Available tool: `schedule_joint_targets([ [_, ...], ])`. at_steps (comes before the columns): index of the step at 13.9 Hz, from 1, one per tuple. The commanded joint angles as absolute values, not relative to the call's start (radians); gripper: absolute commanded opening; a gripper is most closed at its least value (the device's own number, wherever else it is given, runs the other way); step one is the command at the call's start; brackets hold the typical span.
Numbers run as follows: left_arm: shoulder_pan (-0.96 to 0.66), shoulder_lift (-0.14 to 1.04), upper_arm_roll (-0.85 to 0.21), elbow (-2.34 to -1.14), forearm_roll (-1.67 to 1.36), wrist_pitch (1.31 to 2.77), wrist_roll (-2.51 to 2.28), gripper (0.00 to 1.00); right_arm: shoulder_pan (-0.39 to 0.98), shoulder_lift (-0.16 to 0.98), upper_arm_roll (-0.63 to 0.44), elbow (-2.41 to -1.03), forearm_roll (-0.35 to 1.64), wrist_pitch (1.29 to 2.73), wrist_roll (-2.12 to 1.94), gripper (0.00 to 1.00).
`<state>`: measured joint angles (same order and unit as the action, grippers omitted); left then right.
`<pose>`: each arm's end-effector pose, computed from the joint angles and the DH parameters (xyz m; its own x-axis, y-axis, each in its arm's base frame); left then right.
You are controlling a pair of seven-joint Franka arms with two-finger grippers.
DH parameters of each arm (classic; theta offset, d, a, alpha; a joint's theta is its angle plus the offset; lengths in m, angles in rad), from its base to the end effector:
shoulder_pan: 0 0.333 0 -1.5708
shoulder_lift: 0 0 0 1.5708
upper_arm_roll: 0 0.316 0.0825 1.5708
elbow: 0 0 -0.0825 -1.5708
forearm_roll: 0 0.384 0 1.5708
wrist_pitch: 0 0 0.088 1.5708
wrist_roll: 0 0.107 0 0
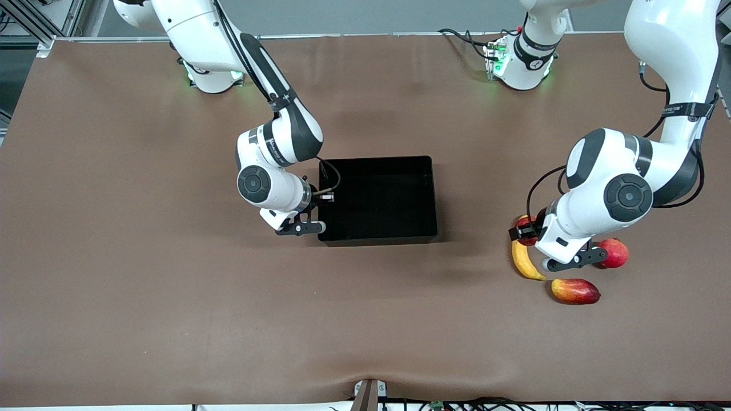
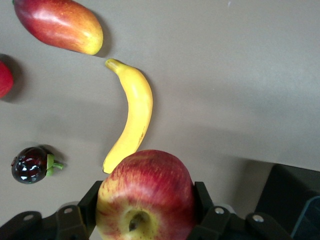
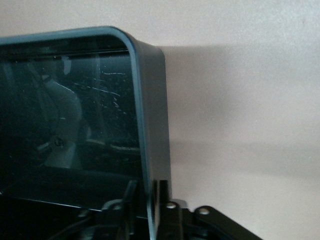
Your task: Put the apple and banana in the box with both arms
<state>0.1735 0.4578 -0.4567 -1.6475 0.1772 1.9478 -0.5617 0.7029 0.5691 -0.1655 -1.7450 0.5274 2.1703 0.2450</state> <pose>0.6412 -0.1399 0.3611 0.9664 0.2320 -0.1107 0.2309 -0.9727 -0.0229 0.5470 0.3590 0.2437 0.9721 0.0130 -0.2343 -0.0461 -0.9684 -0.2449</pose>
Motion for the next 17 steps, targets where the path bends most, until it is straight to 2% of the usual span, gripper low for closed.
schedule_joint_targets([
  [1, 0.184, 0.433, -0.462, -1.646, 0.170, 1.933, -0.584, 0.00, 0.689, 0.517, -0.187, -1.708, 0.548, 2.123, 0.308, 1.00],
  [2, 0.184, 0.430, -0.462, -1.646, 0.167, 1.934, -0.606, 0.00, 0.674, 0.493, -0.204, -1.671, 0.540, 2.049, 0.310, 1.00],
  [5, 0.181, 0.426, -0.477, -1.646, 0.167, 1.936, -0.696, 0.00, 0.582, 0.489, -0.267, -1.459, 0.537, 1.699, 0.311, 1.00],
  [8, 0.181, 0.428, -0.535, -1.649, 0.167, 1.945, -0.803, 0.00, 0.476, 0.482, -0.334, -1.327, 0.508, 1.554, 0.209, 1.00],
  [10, 0.178, 0.430, -0.560, -1.657, 0.169, 1.956, -0.869, 0.00, 0.375, 0.485, -0.342, -1.234, 0.483, 1.406, 0.109, 1.00],
  [12, 0.176, 0.436, -0.584, -1.657, 0.167, 1.967, -0.917, 0.00, 0.290, 0.483, -0.344, -1.174, 0.422, 1.314, 0.103, 1.00],
  [15, 0.115, 0.469, -0.592, -1.658, 0.172, 2.051, -1.044, 0.00, 0.256, 0.441, -0.341, -1.134, 0.136, 1.316, 0.066, 1.00],
  [17, 0.071, 0.488, -0.591, -1.655, 0.178, 2.086, -1.133, 0.00, 0.250, 0.367, -0.341, -1.144, 0.063, 1.322, 0.060, 1.00],
])
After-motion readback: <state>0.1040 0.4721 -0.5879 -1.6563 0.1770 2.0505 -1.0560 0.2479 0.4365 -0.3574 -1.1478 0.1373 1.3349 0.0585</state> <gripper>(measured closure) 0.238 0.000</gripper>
